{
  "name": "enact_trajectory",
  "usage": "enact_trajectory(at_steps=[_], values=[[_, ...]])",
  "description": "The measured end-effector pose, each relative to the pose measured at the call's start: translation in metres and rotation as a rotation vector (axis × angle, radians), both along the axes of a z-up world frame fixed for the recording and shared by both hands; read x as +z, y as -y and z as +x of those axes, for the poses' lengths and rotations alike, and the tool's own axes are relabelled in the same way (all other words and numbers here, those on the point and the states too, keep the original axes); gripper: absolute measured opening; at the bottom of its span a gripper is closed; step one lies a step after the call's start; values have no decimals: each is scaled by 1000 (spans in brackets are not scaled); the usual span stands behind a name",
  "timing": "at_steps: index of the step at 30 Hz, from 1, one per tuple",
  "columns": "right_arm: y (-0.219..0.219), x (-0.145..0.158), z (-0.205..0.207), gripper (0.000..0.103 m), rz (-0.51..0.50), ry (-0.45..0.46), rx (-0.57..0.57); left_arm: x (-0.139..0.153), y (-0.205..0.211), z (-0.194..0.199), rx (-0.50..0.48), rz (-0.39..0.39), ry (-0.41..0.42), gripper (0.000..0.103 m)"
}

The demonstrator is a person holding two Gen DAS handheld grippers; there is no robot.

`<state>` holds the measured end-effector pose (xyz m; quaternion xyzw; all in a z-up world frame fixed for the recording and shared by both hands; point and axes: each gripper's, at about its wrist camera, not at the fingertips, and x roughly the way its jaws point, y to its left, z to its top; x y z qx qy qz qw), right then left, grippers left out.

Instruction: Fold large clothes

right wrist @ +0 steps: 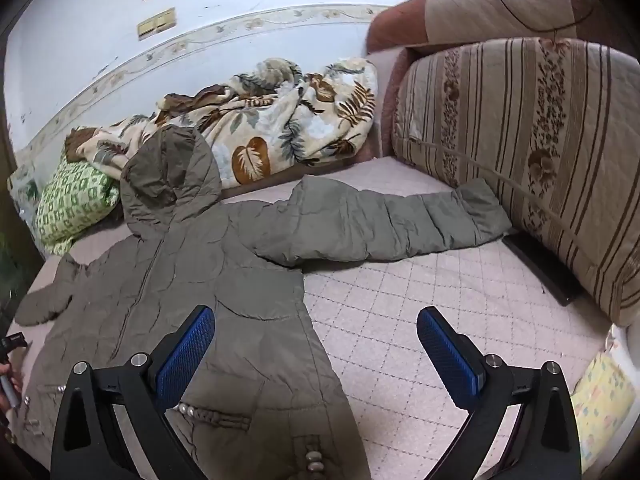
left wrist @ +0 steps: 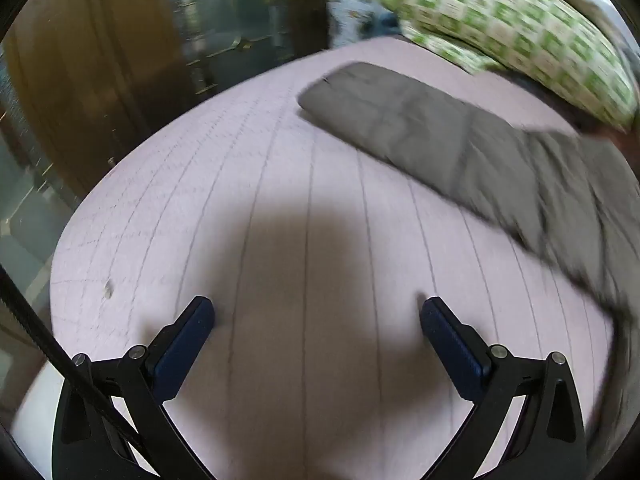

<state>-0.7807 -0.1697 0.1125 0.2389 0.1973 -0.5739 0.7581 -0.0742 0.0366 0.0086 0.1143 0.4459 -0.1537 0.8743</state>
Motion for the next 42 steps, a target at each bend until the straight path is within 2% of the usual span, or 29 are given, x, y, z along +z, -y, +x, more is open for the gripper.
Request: enact_trajectory(at_steps=[2, 4, 7, 9, 11, 14, 18, 21, 22, 24, 27, 31, 34, 38, 42], values=[[-4, 0, -1, 102, -2, 11, 13, 6, -14, -11, 2, -15, -34, 103], [-5, -1, -1, 102, 1, 27, 28, 19, -31, -28, 18, -71, -28, 103], [-10, 0, 2, 102, -13, 28, 49, 47, -56, -65, 19, -147, 59, 103], [-16, 2, 5, 102, -32, 16, 66, 66, -64, -102, -18, -179, 150, 103], [-23, 3, 9, 102, -54, -7, 84, 73, -65, -134, -71, -191, 176, 103], [-33, 2, 12, 102, -70, -30, 108, 71, -56, -201, -204, -211, 150, 103], [-49, -1, 15, 102, -71, -35, 126, 62, -49, -295, -413, -191, 129, 103], [-66, -5, 16, 102, -64, 5, 137, 47, -42, -361, -596, -173, 73, 103], [-74, -10, 18, 102, -46, 30, 141, 45, -34, -381, -669, -156, 87, 103], [-89, -18, 27, 102, -21, 51, 152, 49, -24, -402, -740, -103, 161, 103], [-121, -24, 53, 102, -15, 49, 232, 66, -23, -417, -777, -126, 222, 103], [-148, -6, 87, 102, -73, -6, 337, 94, -19, -419, -769, -168, 276, 103], [-147, 19, 96, 102, -96, 1, 344, 121, -14, -408, -728, -200, 305, 103], [-132, 46, 102, 102, -72, 12, 320, 149, -11, -394, -654, -251, 309, 103], [-124, 62, 98, 102, -62, 76, 280, 152, -20, -389, -607, -274, 290, 103]])
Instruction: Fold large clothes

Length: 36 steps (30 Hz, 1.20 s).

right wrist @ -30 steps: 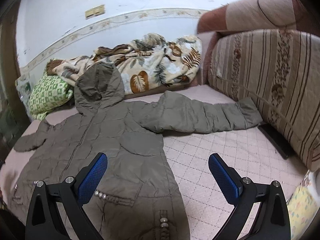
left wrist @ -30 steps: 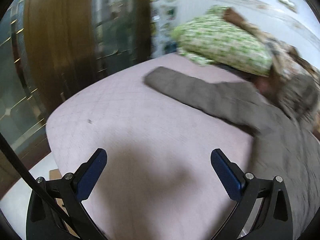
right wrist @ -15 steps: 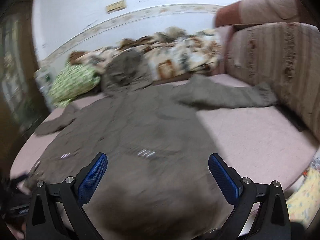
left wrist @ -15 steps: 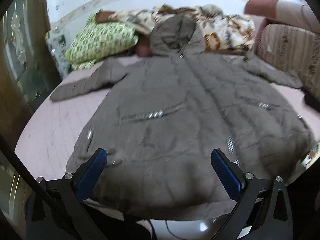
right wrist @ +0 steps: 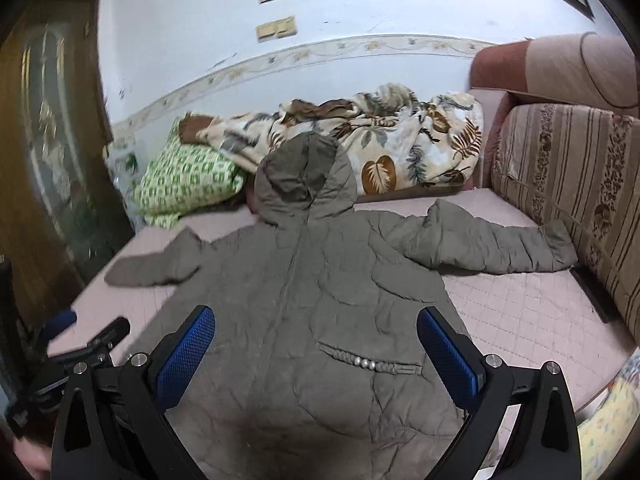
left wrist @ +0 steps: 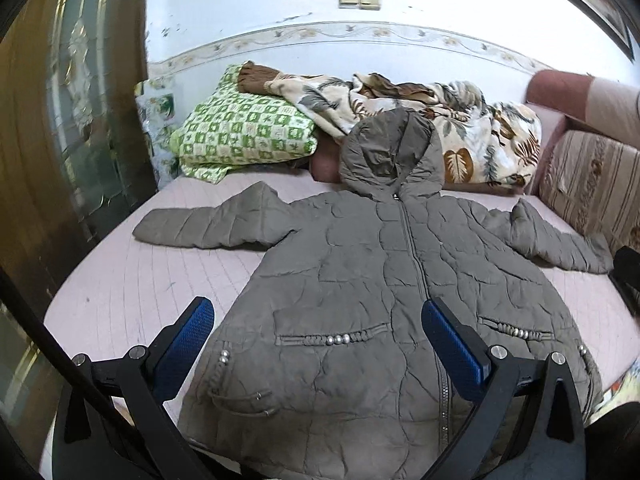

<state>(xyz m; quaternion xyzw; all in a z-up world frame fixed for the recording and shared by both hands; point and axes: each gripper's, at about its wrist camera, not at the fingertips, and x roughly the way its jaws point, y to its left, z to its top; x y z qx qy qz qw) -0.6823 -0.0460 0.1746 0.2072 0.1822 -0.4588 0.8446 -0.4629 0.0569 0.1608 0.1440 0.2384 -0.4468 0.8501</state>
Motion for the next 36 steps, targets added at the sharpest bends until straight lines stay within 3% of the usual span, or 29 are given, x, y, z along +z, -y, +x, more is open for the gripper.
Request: enact_trajectory(at_steps=[9, 36], values=[[-6, -26, 6, 102, 68, -14, 17, -20, 3, 0, -3, 45, -23, 103], [-6, -28, 8, 102, 77, -20, 25, -28, 3, 3, 13, 61, -32, 103]])
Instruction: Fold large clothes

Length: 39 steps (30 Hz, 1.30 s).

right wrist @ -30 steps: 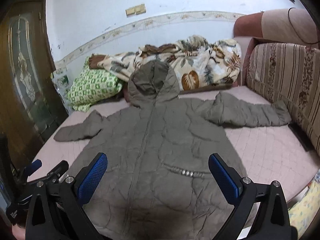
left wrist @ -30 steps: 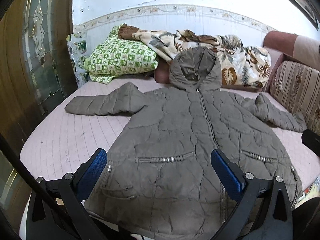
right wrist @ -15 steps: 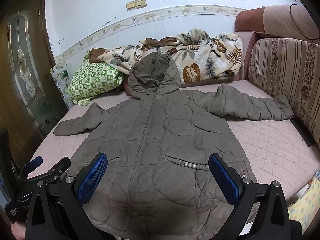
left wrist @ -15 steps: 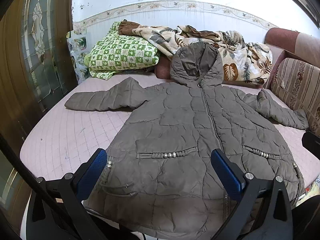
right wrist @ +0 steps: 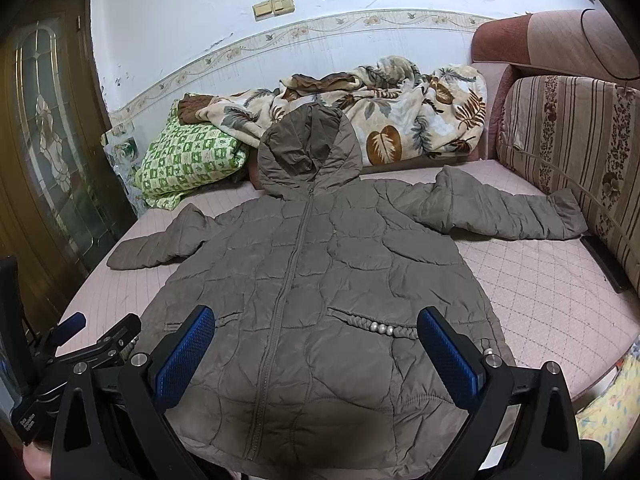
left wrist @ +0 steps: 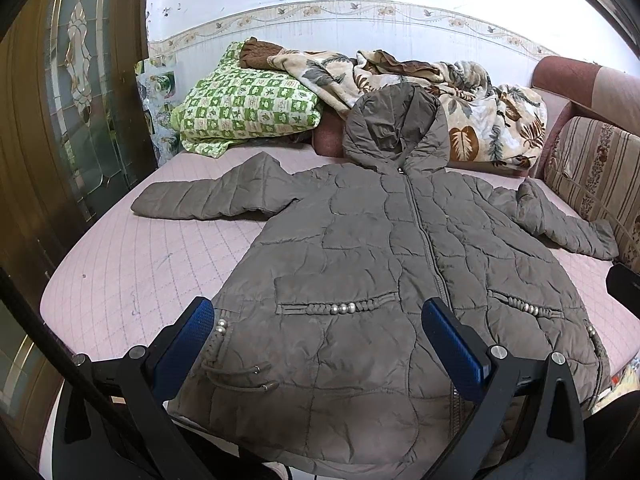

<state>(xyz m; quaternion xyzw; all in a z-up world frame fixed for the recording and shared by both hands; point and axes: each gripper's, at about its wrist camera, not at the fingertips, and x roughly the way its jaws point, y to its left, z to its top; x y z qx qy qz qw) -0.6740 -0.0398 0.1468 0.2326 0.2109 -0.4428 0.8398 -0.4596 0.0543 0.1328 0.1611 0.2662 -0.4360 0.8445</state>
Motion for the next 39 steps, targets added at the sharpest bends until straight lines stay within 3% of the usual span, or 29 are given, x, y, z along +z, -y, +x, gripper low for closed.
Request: enact_trajectory(at_steps=[23, 27, 33, 39], values=[[-2, -12, 5, 102, 12, -12, 5, -6, 5, 6, 11, 19, -13, 103], [13, -11, 0, 102, 32, 2, 19, -4, 20, 20, 2, 21, 22, 103], [79, 4, -59, 102, 117, 134, -78, 10, 75, 70, 61, -11, 32, 103], [149, 8, -137, 102, 164, 236, -290, -21, 156, 96, 14, 65, -26, 103]])
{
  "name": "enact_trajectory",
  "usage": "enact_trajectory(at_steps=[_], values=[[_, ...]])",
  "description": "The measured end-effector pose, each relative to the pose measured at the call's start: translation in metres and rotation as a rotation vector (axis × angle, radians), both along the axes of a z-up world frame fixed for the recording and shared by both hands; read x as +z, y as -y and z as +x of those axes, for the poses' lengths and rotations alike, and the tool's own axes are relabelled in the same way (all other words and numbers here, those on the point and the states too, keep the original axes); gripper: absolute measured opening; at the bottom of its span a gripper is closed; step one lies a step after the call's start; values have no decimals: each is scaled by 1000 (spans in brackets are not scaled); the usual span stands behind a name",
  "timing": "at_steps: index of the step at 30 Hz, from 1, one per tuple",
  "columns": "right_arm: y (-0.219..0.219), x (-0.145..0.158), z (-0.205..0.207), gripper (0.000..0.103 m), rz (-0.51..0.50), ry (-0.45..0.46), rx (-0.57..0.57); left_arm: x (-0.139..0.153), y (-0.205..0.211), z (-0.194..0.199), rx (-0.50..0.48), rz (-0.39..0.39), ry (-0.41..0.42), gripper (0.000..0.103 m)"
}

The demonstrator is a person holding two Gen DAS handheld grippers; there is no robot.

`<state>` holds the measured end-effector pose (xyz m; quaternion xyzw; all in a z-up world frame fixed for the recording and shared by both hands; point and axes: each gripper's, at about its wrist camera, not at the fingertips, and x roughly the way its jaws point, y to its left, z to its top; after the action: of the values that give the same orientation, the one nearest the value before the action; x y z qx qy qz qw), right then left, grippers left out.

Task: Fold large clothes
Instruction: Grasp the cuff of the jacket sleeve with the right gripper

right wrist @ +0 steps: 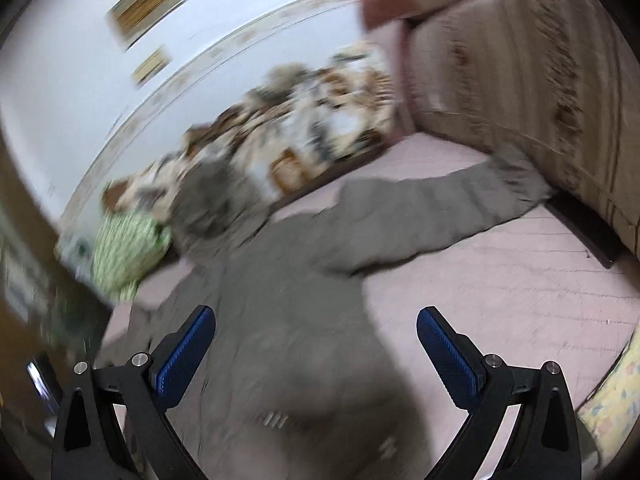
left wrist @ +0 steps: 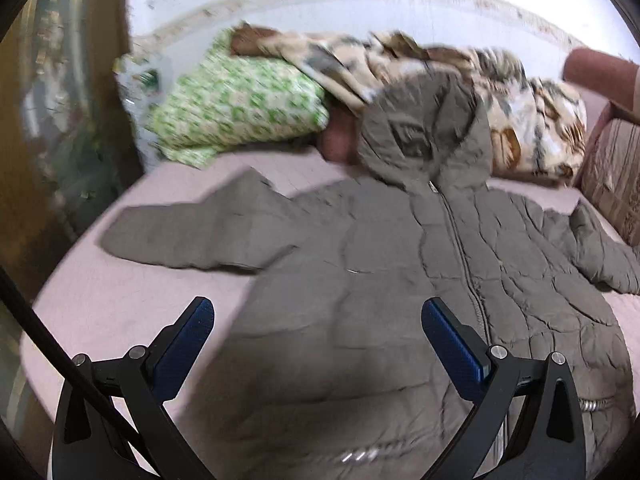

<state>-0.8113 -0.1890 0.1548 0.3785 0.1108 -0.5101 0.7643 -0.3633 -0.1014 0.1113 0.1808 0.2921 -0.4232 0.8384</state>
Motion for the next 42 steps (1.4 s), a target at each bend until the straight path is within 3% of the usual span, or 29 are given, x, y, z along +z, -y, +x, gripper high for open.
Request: enact_trajectory(at_steps=[3, 5, 7, 13, 18, 20, 22, 28, 29, 30, 31, 33, 36, 42], values=[[34, -1, -41, 102, 15, 28, -156, -19, 10, -2, -43, -5, -29, 103], [58, -13, -69, 96, 50, 72, -244, -26, 19, -4, -67, 23, -36, 103], [90, -35, -102, 77, 91, 125, -333, -28, 24, -5, -100, 24, -39, 103], [160, -84, -160, 74, 194, 186, -468, -36, 40, -4, -121, 45, -37, 103], [194, -105, -169, 72, 244, 164, -506, -42, 47, 0, -117, 63, -45, 103], [204, -111, -167, 69, 274, 109, -537, -44, 48, 0, -118, 68, -49, 103], [216, -120, -166, 61, 309, 100, -564, -47, 49, 0, -123, 71, -54, 103], [241, -143, -185, 59, 300, 90, -640, -53, 54, 0, -124, 94, -47, 103], [243, -143, -187, 55, 291, 81, -636, -54, 55, 1, -125, 96, -51, 103], [245, -142, -187, 34, 285, 77, -630, -54, 55, 1, -125, 95, -52, 103], [246, -142, -189, 22, 278, 93, -616, -54, 55, 1, -122, 92, -48, 103], [239, -139, -191, 18, 258, 127, -625, -53, 55, 0, -121, 90, -46, 103], [230, -107, -183, 16, 171, 107, -608, -51, 53, -1, -123, 83, -44, 103], [197, -15, -148, 15, -75, 80, -526, -43, 44, -2, -112, 56, -39, 103]])
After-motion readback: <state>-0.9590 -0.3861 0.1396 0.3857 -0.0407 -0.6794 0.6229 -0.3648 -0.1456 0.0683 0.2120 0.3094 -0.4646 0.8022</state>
